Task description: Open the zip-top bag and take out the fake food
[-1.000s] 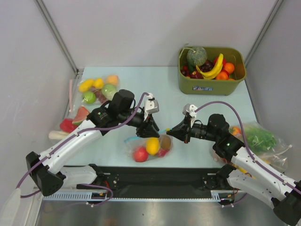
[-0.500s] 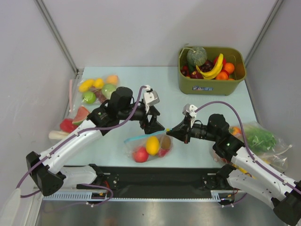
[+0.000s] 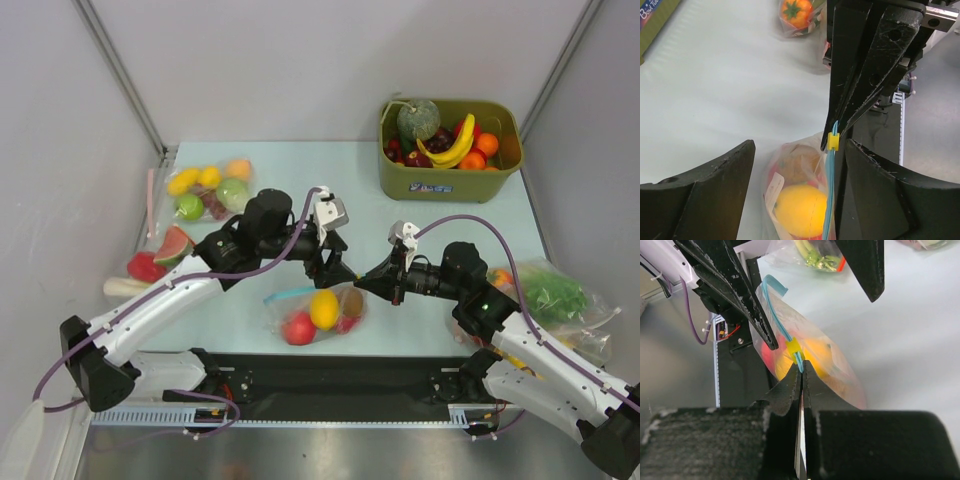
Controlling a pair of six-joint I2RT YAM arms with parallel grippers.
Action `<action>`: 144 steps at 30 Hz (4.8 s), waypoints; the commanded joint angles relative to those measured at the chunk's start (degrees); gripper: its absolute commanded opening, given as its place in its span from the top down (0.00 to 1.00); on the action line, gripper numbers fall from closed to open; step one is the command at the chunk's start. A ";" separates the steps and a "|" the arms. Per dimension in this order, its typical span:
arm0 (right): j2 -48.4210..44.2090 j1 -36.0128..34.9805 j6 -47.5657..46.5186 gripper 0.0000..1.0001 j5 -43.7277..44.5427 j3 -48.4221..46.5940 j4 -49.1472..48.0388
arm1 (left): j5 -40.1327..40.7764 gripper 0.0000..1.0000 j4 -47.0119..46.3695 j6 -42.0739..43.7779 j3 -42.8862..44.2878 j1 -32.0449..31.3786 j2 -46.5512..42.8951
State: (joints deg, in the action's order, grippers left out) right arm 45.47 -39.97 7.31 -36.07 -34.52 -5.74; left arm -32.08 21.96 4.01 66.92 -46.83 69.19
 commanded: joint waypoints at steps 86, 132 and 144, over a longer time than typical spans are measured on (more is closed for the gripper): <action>14.29 31.00 3.94 1.00 19.11 -7.75 -12.37 | 3.69 1.00 4.50 2.49 -0.82 -2.13 -4.24; 5.07 8.59 25.12 1.00 42.75 -8.90 19.01 | 26.09 0.25 -3.41 -8.05 0.57 -9.25 1.73; 2.17 7.36 24.33 1.00 40.56 -5.82 19.18 | 35.67 0.17 2.82 -9.81 17.62 -9.25 17.11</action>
State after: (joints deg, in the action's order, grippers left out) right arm 49.04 -32.05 32.51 5.13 -40.84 14.48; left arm -0.05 22.50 -4.62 79.79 -55.75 83.66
